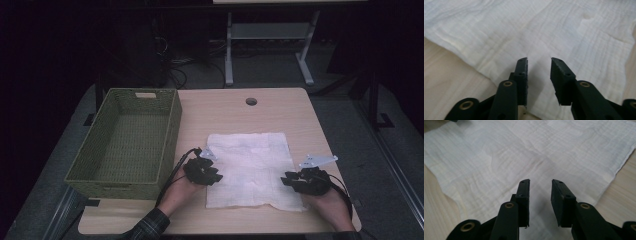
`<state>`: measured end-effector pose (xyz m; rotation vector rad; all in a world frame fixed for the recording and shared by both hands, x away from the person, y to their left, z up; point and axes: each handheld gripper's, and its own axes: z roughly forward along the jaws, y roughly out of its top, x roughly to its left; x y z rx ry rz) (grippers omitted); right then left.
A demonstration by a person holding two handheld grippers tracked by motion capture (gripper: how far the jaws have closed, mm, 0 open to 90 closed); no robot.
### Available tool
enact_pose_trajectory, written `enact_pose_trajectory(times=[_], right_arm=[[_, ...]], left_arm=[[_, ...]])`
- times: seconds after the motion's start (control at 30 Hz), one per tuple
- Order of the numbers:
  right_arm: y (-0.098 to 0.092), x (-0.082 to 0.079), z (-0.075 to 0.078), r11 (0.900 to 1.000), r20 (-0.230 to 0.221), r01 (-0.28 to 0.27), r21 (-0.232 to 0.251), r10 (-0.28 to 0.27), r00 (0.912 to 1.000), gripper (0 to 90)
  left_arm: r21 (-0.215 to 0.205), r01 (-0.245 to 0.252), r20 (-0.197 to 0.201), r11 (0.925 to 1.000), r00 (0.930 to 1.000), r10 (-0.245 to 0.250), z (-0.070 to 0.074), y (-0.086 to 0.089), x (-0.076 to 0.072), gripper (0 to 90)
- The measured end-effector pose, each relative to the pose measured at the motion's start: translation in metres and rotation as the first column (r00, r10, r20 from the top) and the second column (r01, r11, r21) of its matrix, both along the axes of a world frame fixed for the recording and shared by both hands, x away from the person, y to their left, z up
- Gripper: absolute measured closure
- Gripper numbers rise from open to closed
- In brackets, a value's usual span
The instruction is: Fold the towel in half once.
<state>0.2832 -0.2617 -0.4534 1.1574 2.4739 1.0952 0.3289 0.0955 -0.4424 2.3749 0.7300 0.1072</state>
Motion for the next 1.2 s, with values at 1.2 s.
enact_pose_trajectory(times=[1.2], right_arm=[[-0.01,0.134,0.015,0.995,0.014,0.097,-0.01,-0.097,0.9952,65.0]], left_arm=[[0.005,-0.25,0.131,0.9683,0.9601,0.247,0.0,-0.009,0.122,56.8]])
